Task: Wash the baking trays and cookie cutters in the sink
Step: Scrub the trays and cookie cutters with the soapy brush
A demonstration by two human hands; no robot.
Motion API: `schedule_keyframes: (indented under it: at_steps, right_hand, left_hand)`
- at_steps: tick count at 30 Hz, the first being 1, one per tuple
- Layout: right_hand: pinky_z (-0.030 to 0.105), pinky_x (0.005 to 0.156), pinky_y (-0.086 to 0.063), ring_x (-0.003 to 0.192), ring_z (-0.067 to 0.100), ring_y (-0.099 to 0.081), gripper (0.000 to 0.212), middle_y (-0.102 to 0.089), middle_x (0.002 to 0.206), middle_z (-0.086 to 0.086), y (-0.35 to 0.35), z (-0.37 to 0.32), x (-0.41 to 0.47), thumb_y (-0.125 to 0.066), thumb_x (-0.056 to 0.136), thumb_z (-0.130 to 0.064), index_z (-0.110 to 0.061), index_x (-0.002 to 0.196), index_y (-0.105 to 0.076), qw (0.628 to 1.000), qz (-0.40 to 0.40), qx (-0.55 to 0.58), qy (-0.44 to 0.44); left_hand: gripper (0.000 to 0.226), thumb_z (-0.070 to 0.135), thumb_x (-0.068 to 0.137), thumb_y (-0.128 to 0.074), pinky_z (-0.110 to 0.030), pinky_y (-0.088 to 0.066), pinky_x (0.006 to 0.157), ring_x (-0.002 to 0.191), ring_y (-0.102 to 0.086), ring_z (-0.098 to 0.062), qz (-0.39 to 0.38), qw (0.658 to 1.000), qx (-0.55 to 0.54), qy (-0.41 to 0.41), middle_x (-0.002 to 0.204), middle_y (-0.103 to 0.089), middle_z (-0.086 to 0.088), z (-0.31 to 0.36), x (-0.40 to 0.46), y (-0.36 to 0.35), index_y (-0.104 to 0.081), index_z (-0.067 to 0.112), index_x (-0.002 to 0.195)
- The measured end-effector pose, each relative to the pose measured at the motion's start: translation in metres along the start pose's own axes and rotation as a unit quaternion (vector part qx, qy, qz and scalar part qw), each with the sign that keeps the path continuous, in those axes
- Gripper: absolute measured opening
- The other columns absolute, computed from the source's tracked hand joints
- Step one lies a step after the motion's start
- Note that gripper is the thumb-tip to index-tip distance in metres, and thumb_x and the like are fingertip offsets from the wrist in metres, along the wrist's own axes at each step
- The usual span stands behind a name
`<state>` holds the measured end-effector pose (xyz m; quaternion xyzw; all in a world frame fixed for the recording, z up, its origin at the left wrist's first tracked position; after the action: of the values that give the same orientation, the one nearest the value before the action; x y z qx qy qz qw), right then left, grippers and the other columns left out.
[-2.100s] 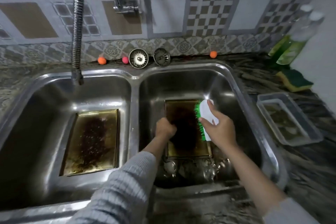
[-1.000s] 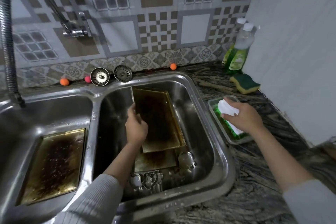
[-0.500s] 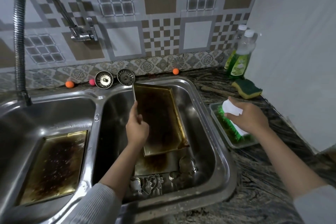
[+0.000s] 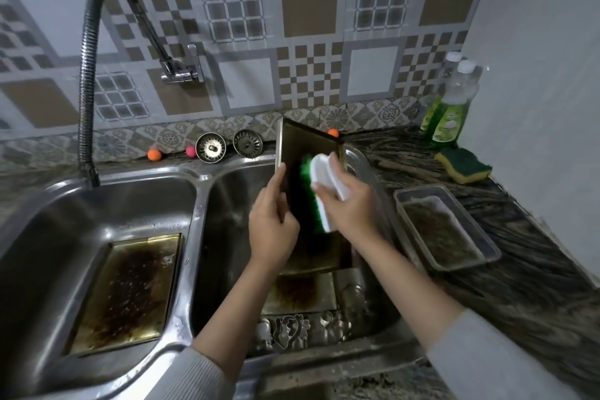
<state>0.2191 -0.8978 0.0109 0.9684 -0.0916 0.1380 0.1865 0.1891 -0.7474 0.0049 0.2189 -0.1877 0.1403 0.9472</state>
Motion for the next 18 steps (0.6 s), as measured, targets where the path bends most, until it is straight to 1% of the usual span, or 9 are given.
schedule_keyframes:
  at_steps: [2,4,7,10,12,14,15,16,18]
  right_hand:
    - [0.01,0.077,-0.044,0.099,0.006,-0.058,0.064,-0.062,0.114,-0.006,0.005,0.0,0.016,-0.069,0.085,-0.03,-0.022,0.142,-0.04,0.996,0.092,0.003,-0.018]
    - [0.019,0.087,-0.045,0.108,0.01,-0.056,0.064,-0.062,0.122,0.001,0.008,-0.006,0.027,-0.066,0.087,-0.031,-0.019,0.143,-0.038,0.989,0.145,0.011,-0.034]
    - [0.015,0.085,-0.046,0.108,0.008,-0.059,0.065,-0.061,0.124,0.0,-0.015,-0.032,0.008,-0.067,0.087,-0.03,-0.014,0.143,-0.038,0.994,0.08,0.041,0.059]
    - [0.022,0.089,-0.052,0.11,0.012,-0.061,0.065,-0.056,0.131,0.001,-0.026,-0.032,-0.004,-0.07,0.085,-0.026,-0.015,0.141,-0.04,0.99,0.007,0.025,0.136]
    - [0.022,0.082,-0.052,0.103,0.017,-0.064,0.063,-0.063,0.124,0.007,-0.014,-0.017,0.019,-0.069,0.085,-0.029,-0.017,0.141,-0.042,0.995,0.047,-0.006,0.091]
    - [0.018,0.079,-0.047,0.1,0.018,-0.065,0.063,-0.067,0.116,0.008,-0.006,-0.012,0.03,-0.068,0.086,-0.031,-0.016,0.141,-0.043,0.994,0.09,-0.022,0.052]
    - [0.017,0.079,-0.046,0.1,0.016,-0.064,0.063,-0.067,0.116,0.006,-0.009,-0.015,0.026,-0.068,0.086,-0.03,-0.016,0.141,-0.042,0.995,0.087,-0.013,0.051]
    - [0.016,0.081,-0.047,0.101,0.012,-0.063,0.063,-0.065,0.118,0.004,-0.018,-0.02,0.014,-0.068,0.085,-0.029,-0.016,0.141,-0.041,0.996,0.063,0.008,0.063]
    - [0.014,0.086,-0.048,0.107,0.002,-0.059,0.065,-0.059,0.126,-0.001,-0.035,-0.025,-0.019,-0.069,0.085,-0.028,-0.019,0.142,-0.038,0.994,-0.009,0.032,0.102]
  left_hand:
    - [0.067,-0.009,0.086,-0.046,-0.037,-0.054,0.076,0.08,-0.058,-0.018,0.01,1.0,-0.016,-0.023,0.113,-0.06,0.01,0.008,-0.003,0.007,-0.043,0.029,0.142]
    - [0.064,-0.006,0.088,-0.046,-0.032,-0.051,0.067,0.071,-0.054,-0.014,0.0,0.998,-0.011,-0.06,0.109,-0.057,0.018,0.015,-0.006,0.011,-0.043,0.029,0.142]
    - [0.059,0.001,0.086,-0.043,-0.028,-0.052,0.071,0.075,-0.056,-0.01,0.019,0.998,-0.025,-0.046,0.111,-0.061,0.014,0.018,-0.001,0.015,-0.046,0.026,0.14]
    - [0.059,-0.003,0.088,-0.043,-0.019,-0.047,0.069,0.072,-0.053,-0.003,0.038,0.997,-0.068,0.015,0.111,-0.066,-0.004,0.015,-0.002,0.021,-0.048,0.03,0.137]
    - [0.064,-0.008,0.089,-0.043,-0.022,-0.044,0.069,0.072,-0.06,-0.016,0.029,0.996,-0.08,0.021,0.112,-0.062,-0.02,0.014,-0.007,0.023,-0.047,0.037,0.135]
    - [0.066,-0.009,0.089,-0.042,-0.024,-0.044,0.073,0.086,-0.061,-0.033,0.024,0.996,-0.081,0.011,0.116,-0.06,-0.024,0.017,-0.01,0.022,-0.047,0.037,0.135]
    - [0.064,-0.008,0.089,-0.042,-0.023,-0.045,0.073,0.081,-0.061,-0.028,0.028,0.997,-0.078,0.007,0.116,-0.063,-0.018,0.018,-0.009,0.02,-0.048,0.035,0.136]
    - [0.061,-0.008,0.089,-0.043,-0.018,-0.045,0.072,0.077,-0.061,-0.015,0.039,0.996,-0.079,0.009,0.116,-0.064,-0.01,0.019,-0.005,0.019,-0.049,0.031,0.136]
    - [0.055,-0.007,0.092,-0.043,-0.012,-0.046,0.078,0.089,-0.059,0.004,0.078,0.991,-0.102,0.034,0.124,-0.061,0.002,0.017,0.007,0.024,-0.05,0.026,0.136]
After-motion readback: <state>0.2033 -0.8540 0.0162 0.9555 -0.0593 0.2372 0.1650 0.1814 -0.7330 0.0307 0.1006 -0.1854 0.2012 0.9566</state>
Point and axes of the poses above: each hand's wrist, its own x-axis towards the middle knuckle, its own y-axis out of the back of the hand, z = x × y, the point moved 3 cm from there along x, towards the middle knuckle
